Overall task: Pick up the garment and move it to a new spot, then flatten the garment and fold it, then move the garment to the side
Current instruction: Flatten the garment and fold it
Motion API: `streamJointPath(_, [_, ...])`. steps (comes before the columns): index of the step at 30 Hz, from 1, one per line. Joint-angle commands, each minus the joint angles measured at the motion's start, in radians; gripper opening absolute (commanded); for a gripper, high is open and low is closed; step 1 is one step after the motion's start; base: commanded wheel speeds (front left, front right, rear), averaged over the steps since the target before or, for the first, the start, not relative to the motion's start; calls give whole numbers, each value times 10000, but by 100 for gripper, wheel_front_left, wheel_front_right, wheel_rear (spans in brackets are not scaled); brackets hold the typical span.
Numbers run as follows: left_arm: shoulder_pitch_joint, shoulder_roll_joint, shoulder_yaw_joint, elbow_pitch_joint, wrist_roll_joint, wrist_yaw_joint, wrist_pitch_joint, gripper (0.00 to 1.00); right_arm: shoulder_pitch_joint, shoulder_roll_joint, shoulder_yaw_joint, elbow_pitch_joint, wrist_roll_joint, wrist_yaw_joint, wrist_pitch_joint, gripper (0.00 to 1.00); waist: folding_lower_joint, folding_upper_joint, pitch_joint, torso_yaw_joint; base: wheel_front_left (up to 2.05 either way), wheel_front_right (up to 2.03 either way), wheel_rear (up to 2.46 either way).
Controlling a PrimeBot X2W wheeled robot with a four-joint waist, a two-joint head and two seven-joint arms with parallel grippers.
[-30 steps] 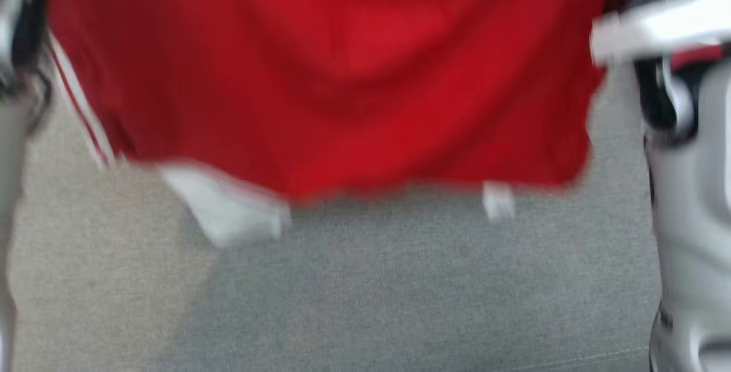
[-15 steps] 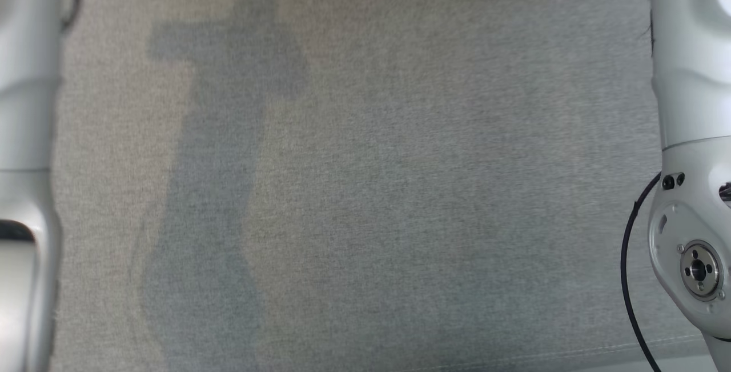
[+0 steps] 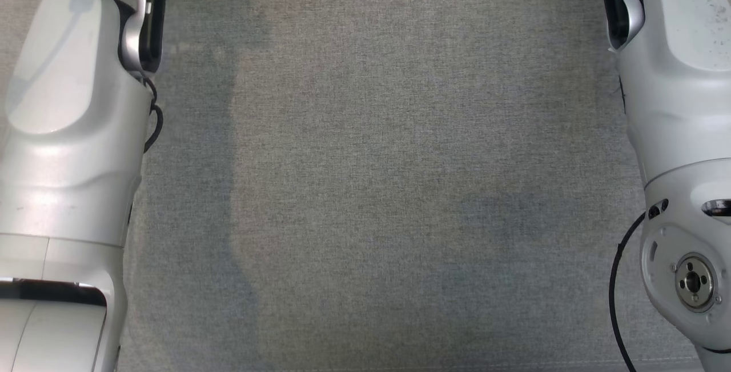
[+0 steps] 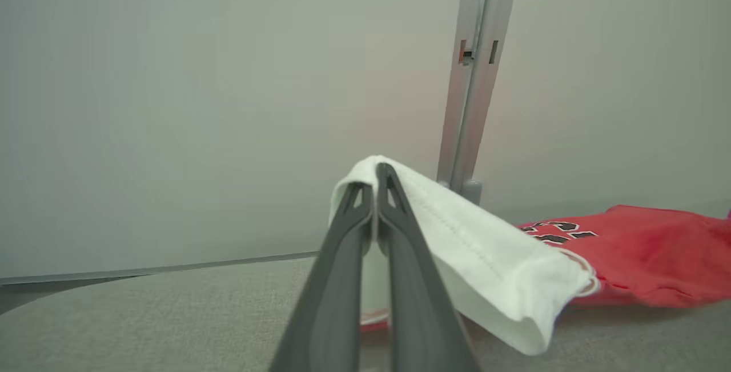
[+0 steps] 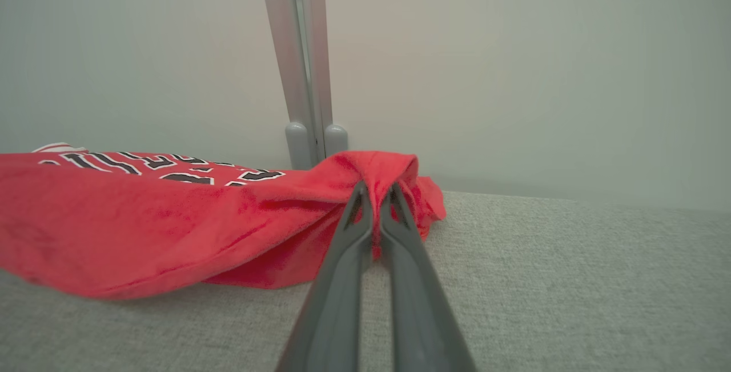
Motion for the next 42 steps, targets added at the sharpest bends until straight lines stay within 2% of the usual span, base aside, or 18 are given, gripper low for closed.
streamJointPath(1, [203, 19, 111, -153, -80, -64, -45, 0, 312, -42, 141, -116, 198, -20, -38, 0, -1, 0, -80, -24, 0, 0, 0])
streamJointPath(8, [1601, 207, 514, -1060, -312, -229, -39, 0, 1654, -30, 950, -1091, 1708, -18, -43, 0, -1, 0, -718, -181, 0, 0, 0])
streamJointPath(18, [5546, 465, 1227, -3831, -532, -154, -41, 0, 4722, -98, 2014, -3559, 3379, -20, -45, 0, -1, 0, -2335, -488, 0, 0, 0])
streamJointPath(26, [9435, 314, 1625, -6182, -714, 257, -40, 0, 7399, -165, 2680, -5232, 3970, -18, -46, 0, -1, 0, -3760, -680, 0, 0, 0])
streamJointPath(33, [12482, -6, 1306, -8090, -714, 773, 35, 0, 9994, -146, 2628, -7089, 4436, -20, -46, 0, -1, 0, -4811, -499, 0, 0, 0])
streamJointPath(42, [14585, 393, 1100, -10267, -489, 1294, 822, 0, 12837, -45, 2408, -9402, 4627, -20, 263, 0, -1, 0, -5387, -302, 0, 0, 0])
